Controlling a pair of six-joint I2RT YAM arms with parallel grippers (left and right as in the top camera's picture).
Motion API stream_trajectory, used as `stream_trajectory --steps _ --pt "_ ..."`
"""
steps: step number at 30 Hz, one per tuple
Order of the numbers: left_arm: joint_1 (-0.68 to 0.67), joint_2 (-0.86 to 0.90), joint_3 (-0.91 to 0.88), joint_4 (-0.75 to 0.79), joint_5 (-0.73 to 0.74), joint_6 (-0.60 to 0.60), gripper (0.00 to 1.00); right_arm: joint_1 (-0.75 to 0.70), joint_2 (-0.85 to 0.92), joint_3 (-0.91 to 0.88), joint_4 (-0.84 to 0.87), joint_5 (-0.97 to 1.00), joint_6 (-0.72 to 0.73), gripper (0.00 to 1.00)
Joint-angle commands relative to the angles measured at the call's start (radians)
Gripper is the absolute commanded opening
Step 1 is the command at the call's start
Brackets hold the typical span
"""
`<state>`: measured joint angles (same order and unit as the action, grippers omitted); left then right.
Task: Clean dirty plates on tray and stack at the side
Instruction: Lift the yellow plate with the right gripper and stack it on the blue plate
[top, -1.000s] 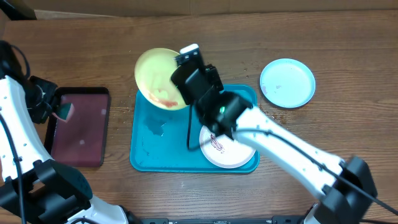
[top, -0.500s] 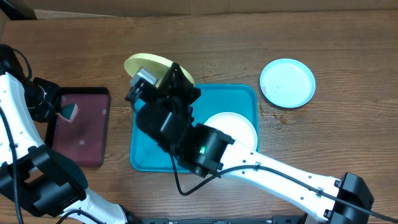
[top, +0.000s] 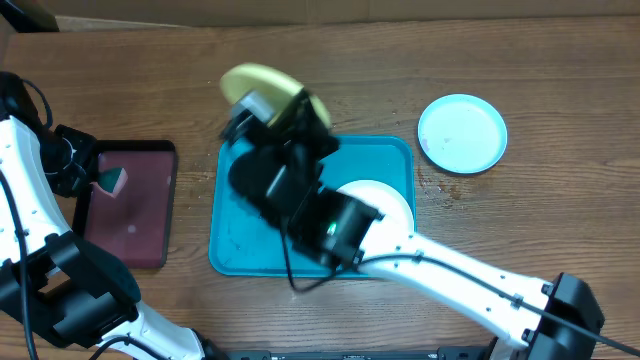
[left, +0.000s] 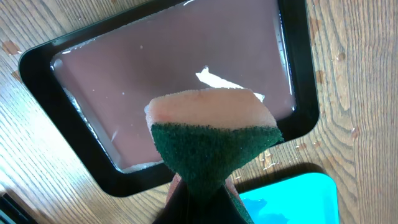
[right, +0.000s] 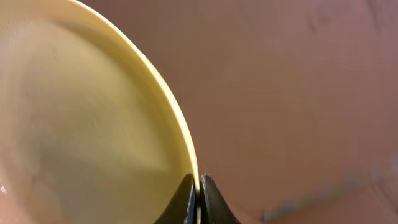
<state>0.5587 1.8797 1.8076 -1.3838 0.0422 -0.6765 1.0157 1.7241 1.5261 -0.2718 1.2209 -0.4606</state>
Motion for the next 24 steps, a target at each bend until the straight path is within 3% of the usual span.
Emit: stream_trajectory --steps 1,5,9,11,17,24 --pt "0.003 0.01 -0.005 0.0 0.011 0.027 0.04 -0.117 -0.017 0.018 -0.085 0.139 0.418 0.04" --pt "0.003 0.01 -0.005 0.0 0.011 0.027 0.04 -0.283 -0.027 0.018 -0.38 -0.093 0.751 0.04" --pt "0.003 0.01 -0.005 0.001 0.011 0.026 0.04 -0.516 -0.027 0.018 -0.596 -0.497 1.062 0.04" --pt "0.003 0.01 -0.005 0.002 0.011 0.026 0.04 -0.649 -0.027 0.016 -0.639 -0.705 1.149 0.04" --pt "0.003 0.01 -0.005 0.005 0.011 0.026 0.04 -0.995 -0.023 -0.02 -0.649 -1.155 1.049 0.04" --pt "-0.002 0.01 -0.005 0.005 0.011 0.026 0.04 -1.157 0.015 -0.138 -0.595 -1.206 1.028 0.04"
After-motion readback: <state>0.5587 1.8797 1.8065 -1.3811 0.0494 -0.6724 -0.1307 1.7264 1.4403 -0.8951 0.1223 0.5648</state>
